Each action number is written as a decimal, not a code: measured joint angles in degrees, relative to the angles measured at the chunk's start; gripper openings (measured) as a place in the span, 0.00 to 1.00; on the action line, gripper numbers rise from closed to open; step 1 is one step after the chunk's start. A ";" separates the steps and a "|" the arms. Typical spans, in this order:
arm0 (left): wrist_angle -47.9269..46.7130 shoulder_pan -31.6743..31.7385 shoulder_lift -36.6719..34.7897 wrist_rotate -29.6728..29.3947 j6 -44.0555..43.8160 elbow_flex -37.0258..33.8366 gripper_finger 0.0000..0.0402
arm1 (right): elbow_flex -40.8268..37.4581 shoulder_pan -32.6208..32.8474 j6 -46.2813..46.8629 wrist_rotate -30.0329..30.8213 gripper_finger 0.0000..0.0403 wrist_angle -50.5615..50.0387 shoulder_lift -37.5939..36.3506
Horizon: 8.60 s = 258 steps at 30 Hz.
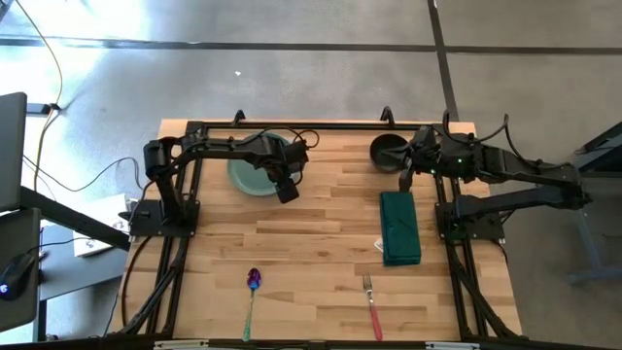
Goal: Set table place
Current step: Move the green plate from the top left to the center on the table, then put the black bowl on top of the green plate on the table
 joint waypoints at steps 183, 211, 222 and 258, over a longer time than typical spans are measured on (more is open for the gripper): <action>-36.67 -19.06 -8.17 -25.73 -26.78 29.52 0.72 | 10.94 -36.87 8.19 -0.29 0.37 -41.32 22.52; -29.34 -19.06 -20.12 -25.17 -32.68 9.62 0.71 | -3.53 -48.28 4.42 -9.23 0.38 -18.13 37.22; -27.98 -19.08 -20.48 -25.27 -32.55 9.62 0.71 | -8.76 -48.26 5.53 -9.98 0.24 -14.59 37.22; -27.28 -19.06 -20.41 -23.52 -30.94 9.62 0.71 | 22.56 -8.94 17.23 -14.52 0.00 -23.81 32.80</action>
